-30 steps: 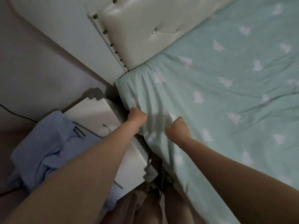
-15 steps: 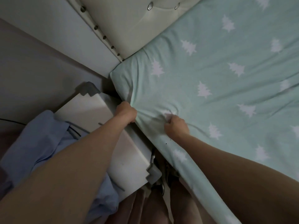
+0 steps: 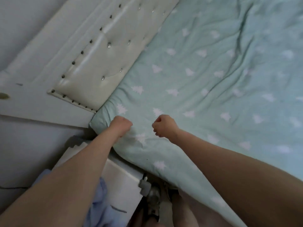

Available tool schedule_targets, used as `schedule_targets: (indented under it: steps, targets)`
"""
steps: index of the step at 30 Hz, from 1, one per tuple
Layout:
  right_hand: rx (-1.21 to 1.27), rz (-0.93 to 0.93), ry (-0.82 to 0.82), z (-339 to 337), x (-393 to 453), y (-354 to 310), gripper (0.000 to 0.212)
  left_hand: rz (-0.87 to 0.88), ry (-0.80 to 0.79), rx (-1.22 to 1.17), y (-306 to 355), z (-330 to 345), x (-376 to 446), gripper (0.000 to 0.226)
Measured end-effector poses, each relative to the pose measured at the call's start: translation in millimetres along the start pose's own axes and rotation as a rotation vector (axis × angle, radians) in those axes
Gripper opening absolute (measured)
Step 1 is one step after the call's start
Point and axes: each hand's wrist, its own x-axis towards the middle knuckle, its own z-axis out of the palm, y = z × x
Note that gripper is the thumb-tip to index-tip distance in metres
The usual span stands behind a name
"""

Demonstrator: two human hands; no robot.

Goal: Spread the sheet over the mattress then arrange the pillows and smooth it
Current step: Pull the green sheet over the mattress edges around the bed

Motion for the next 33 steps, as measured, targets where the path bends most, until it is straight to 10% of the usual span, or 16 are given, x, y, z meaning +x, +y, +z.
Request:
schedule_targets:
  steps: [13,33]
  targets:
    - [0.352,0.089,0.500,-234.7,-299.6,102.1,0.003,0.654,-0.248,0.350,187.1,146.8,-281.7,0.010]
    - [0.965,0.132,0.951,-423.3,-678.1,564.2,0.015,0.938,-0.670,0.792,189.5,635.8,-714.6,0.012]
